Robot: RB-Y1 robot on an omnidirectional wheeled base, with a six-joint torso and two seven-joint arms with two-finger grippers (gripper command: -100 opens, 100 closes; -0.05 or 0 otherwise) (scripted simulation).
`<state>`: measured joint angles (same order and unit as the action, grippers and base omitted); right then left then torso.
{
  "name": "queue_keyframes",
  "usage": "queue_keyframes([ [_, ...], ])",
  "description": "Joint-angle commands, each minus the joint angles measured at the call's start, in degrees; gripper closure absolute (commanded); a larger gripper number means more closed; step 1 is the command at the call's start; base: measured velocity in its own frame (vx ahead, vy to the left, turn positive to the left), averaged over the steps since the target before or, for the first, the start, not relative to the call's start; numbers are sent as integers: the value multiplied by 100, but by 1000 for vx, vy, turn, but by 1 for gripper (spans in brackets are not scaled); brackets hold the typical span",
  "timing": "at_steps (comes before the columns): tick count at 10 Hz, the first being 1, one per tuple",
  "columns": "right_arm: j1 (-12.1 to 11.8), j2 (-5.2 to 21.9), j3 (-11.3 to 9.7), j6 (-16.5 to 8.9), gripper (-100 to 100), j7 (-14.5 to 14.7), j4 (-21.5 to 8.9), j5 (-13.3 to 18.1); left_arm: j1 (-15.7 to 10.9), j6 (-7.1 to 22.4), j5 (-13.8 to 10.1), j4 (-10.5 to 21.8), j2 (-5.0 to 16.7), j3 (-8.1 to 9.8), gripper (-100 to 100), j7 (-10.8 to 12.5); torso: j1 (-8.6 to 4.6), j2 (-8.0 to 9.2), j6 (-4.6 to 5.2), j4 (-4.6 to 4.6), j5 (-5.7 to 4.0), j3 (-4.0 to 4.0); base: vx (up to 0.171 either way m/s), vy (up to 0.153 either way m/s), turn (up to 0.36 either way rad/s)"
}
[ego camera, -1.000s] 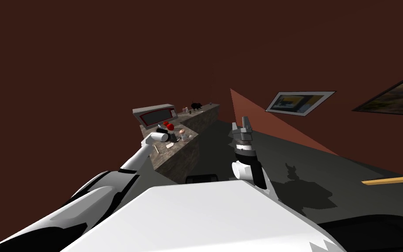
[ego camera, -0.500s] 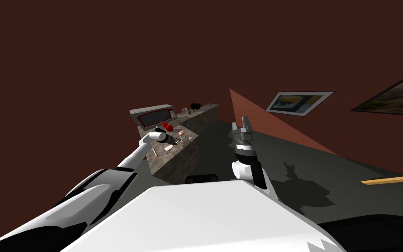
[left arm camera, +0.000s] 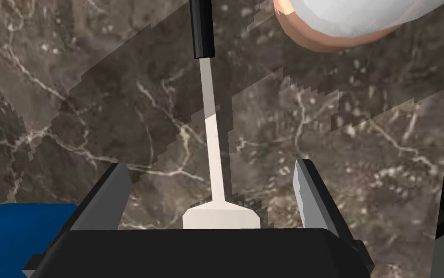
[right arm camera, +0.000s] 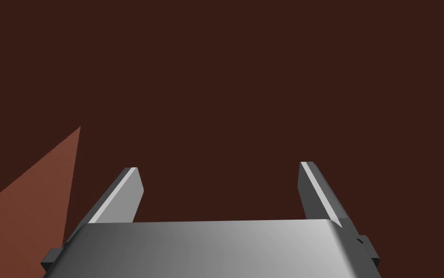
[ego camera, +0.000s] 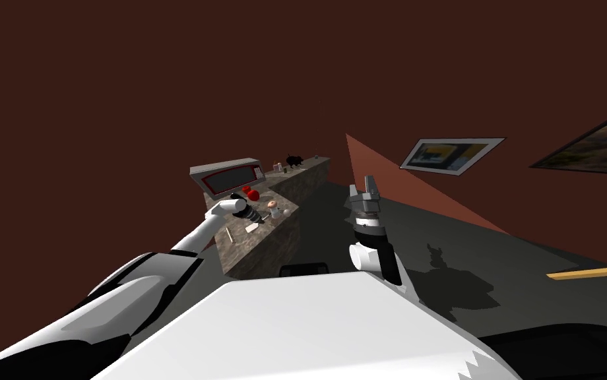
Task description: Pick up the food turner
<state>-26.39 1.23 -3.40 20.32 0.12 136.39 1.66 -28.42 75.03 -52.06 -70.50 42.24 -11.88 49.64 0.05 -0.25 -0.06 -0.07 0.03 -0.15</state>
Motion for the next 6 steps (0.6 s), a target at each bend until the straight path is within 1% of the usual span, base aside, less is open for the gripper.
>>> queue_keyframes([
  [1,0,0,0,0,0,0,0,0,-12,145,-167,118,29,-25,-100,105,0,0,0,0,0,0,10,-17,41],
  [2,0,0,0,0,0,0,0,0,-34,95,-107,104,16,-16,-100,58,-7,14,0,3,-2,8,5,-5,9],
  [3,1,0,0,0,0,0,0,0,-37,111,-118,119,17,-19,0,66,-7,21,1,5,-2,12,0,0,0],
  [4,1,0,0,0,0,0,0,0,-323,-128,156,404,-270,153,-100,-61,-6,24,1,6,-2,14,-20,19,-18],
  [5,1,0,0,0,0,0,0,0,-451,-128,156,562,-279,153,-100,-61,-2,29,4,7,-1,17,-28,27,-36],
  [6,1,0,0,0,0,0,0,0,-451,-128,156,680,-279,153,-100,-61,2,33,1,8,0,20,-15,12,15],
])
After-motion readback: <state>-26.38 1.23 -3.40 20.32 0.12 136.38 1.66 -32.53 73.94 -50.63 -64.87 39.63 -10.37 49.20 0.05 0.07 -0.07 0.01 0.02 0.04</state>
